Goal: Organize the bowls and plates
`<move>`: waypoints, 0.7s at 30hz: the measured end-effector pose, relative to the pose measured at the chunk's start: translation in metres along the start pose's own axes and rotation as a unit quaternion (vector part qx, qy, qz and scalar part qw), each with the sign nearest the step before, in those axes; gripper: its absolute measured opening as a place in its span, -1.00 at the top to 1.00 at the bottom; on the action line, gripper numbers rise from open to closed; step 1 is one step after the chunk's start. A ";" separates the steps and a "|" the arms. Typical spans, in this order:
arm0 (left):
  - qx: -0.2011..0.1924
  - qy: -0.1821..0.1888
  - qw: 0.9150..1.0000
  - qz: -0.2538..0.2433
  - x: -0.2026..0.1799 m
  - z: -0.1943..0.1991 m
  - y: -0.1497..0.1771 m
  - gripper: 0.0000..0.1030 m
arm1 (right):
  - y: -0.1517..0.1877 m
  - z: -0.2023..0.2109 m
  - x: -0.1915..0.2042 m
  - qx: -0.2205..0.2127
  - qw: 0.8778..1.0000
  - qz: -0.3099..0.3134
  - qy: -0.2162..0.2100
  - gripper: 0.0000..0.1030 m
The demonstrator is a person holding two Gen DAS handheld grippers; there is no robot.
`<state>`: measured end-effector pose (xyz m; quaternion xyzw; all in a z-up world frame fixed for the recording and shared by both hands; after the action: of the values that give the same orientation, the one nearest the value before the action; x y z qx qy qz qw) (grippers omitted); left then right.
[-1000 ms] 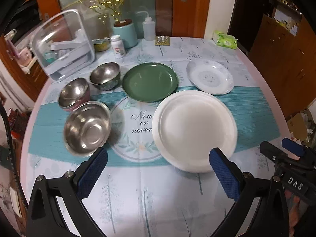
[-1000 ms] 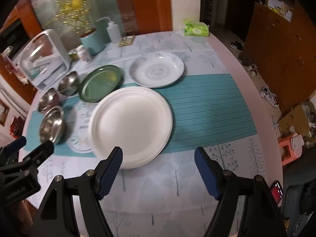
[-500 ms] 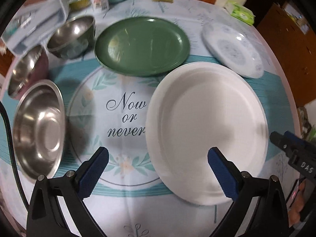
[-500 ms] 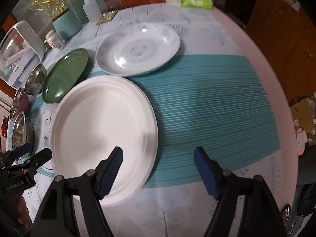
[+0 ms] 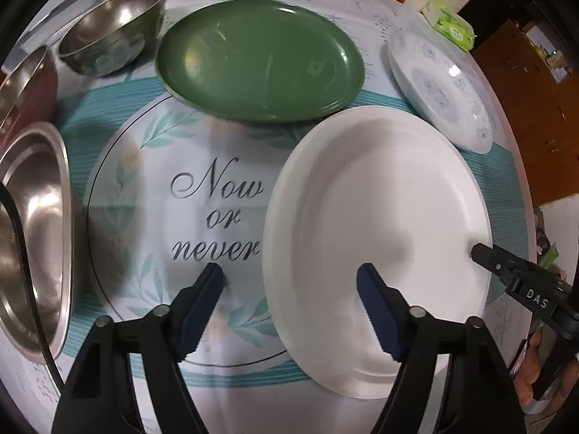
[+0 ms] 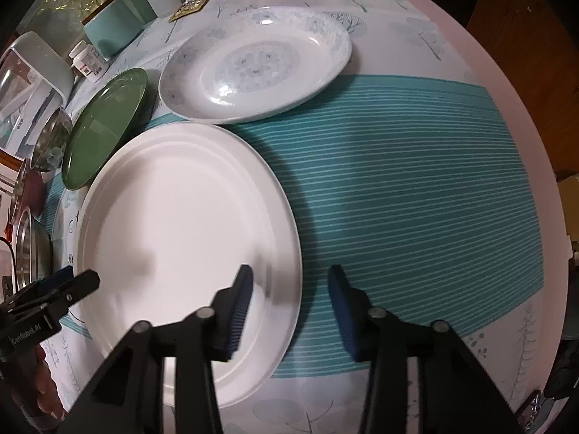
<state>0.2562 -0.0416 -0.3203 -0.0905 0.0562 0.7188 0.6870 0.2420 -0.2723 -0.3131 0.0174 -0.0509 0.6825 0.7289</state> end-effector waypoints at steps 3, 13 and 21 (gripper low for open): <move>-0.003 -0.010 1.000 -0.008 -0.003 0.001 -0.002 -0.12 | -0.001 0.000 0.001 0.000 1.000 0.002 -0.007 0.51; 0.012 0.009 1.000 0.004 -0.008 0.008 0.009 0.36 | 0.010 0.016 0.006 -0.014 1.000 0.009 -0.001 0.56; -0.024 0.010 1.000 -0.012 -0.014 0.060 0.048 0.36 | 0.050 0.056 0.017 -0.034 0.999 0.036 -0.020 0.56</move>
<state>0.2060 -0.0455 -0.2612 -0.1143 0.0448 0.7111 0.6923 0.1908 -0.2577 -0.2577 0.0044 -0.0894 0.7060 0.7026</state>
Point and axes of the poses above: each gripper's, at about its wrist camera, not at the fingertips, and z roughly against the way its jaws point, x to its left, y to its underside, the point moved 8 cm from there along -z, roughly the way its jaws point, and after that the axes turned 9 degrees about x, right-handed, at the moved point
